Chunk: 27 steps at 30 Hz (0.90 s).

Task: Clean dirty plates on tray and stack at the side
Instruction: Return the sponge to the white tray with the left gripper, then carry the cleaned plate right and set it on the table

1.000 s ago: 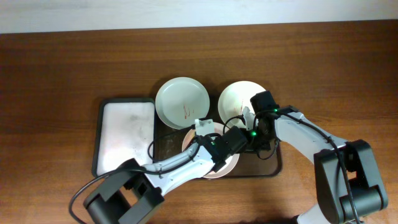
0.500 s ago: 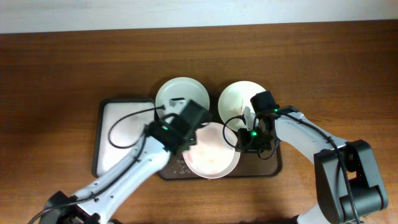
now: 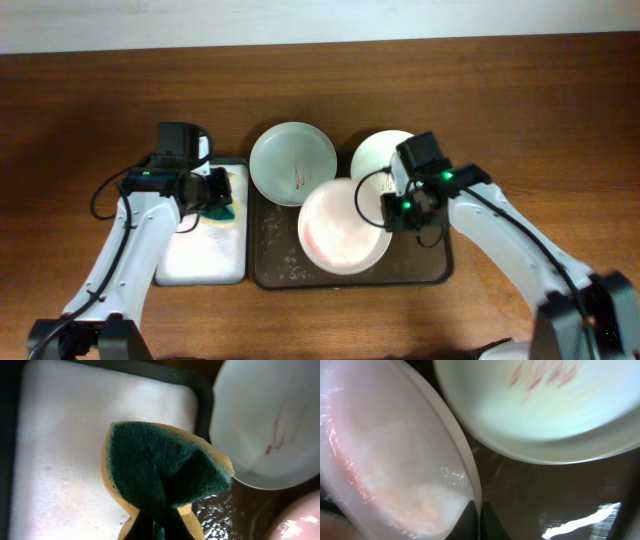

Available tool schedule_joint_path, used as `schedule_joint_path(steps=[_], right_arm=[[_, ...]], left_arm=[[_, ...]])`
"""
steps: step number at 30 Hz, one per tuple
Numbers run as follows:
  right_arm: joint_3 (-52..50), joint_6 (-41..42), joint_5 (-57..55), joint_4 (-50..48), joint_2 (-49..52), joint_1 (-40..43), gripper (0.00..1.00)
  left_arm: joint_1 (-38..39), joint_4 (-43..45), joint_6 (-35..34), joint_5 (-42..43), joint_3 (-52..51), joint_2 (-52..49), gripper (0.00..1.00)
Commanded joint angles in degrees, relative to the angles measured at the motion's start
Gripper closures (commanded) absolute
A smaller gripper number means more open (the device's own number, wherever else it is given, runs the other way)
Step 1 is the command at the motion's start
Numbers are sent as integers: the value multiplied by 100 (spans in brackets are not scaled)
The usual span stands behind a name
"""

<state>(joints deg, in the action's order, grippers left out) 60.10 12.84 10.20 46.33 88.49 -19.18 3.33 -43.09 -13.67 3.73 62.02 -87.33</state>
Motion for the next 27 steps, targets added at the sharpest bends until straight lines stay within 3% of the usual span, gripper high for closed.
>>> schedule_joint_path(steps=[1, 8, 14, 17, 23, 27], right_arm=[[179, -31, -1576, 70, -654, -269, 96], [179, 164, -4065, -114, -841, -1910, 96], [179, 157, -6365, -621, -841, -3381, 96], [179, 160, -7073, -748, -841, -3722, 96], [179, 365, -7160, -844, -841, -3727, 96], [186, 1279, -5702, -643, -855, -2872, 96]], left_arm=[[-201, 42, 181, 52, -90, -306, 100], [-216, 254, 179, 37, -129, -1316, 100], [-216, 326, 177, 35, -129, -1392, 100], [-216, 334, 177, 35, -129, -1392, 100], [-216, 358, 179, 35, -129, -1392, 99], [-216, 361, 177, 35, -129, -1392, 89]])
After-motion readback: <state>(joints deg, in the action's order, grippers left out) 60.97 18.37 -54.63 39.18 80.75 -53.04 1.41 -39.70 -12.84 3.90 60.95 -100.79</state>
